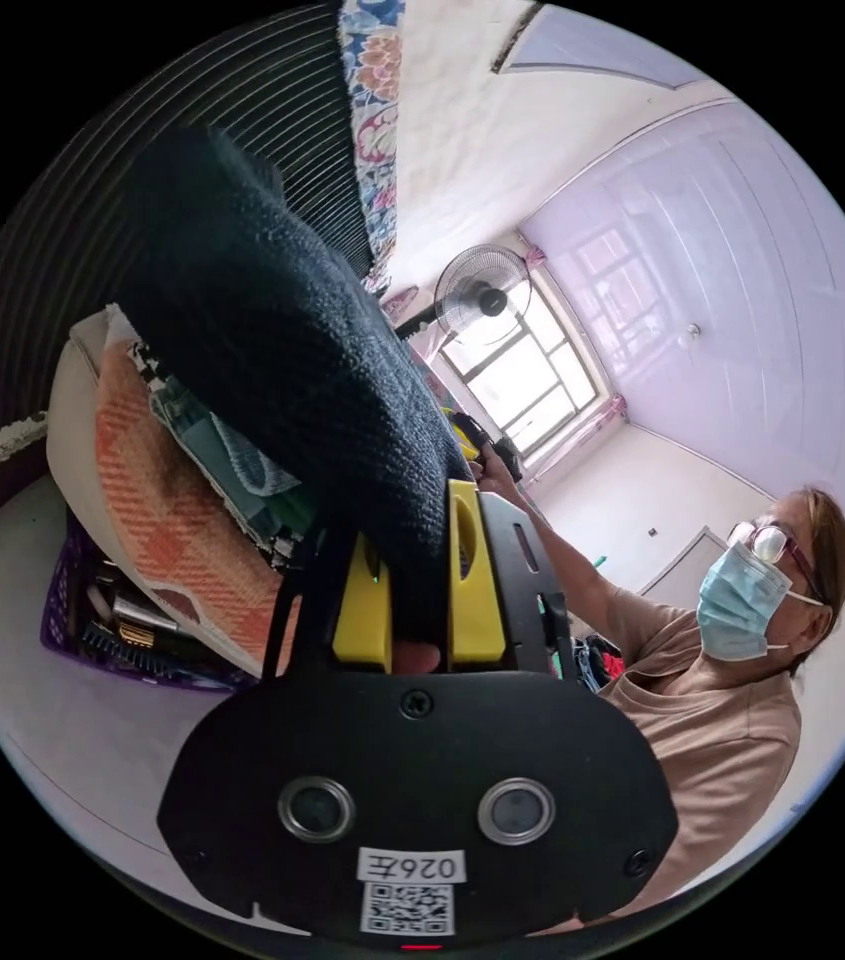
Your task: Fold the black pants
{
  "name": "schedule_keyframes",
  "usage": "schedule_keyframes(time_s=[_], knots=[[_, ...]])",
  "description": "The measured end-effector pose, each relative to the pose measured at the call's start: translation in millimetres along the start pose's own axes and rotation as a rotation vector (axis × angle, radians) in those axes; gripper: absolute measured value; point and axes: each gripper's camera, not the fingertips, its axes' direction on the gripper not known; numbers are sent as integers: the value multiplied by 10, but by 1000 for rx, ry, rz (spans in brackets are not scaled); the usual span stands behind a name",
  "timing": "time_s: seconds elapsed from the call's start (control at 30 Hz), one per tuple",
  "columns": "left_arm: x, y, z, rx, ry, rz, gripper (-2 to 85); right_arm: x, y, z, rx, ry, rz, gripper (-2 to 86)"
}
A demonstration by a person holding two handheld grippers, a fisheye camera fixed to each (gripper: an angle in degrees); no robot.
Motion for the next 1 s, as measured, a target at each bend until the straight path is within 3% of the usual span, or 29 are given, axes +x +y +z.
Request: schedule_keyframes(time_s=[0.17, 0.23, 0.47, 0.6, 0.7, 0.87, 1.0], knots=[[441, -50, 153, 61, -88, 119, 60, -1400, 505, -361, 53, 330, -422, 32], [595, -181, 204, 85, -84, 159, 56, -1934, 712, -482, 99, 374, -545, 22], [1569, -840, 176, 256, -47, 383, 49, -3628, 1605, -1675, 348, 312, -775, 7], [2285, -996, 411, 251, 67, 559, 49, -3908, 2298, -2854, 506, 219, -781, 7], [2757, -1056, 894, 175, 203, 641, 50, -4038, 3130, -3882, 612, 261, -830, 7], [3050, -1108, 2309, -29, 508, 578, 50, -3982, 4737, -5282, 654, 571, -862, 7], [3028, -1058, 3562, -214, 660, 427, 49, -3653, 5387, -5689, 556, 812, -765, 4]])
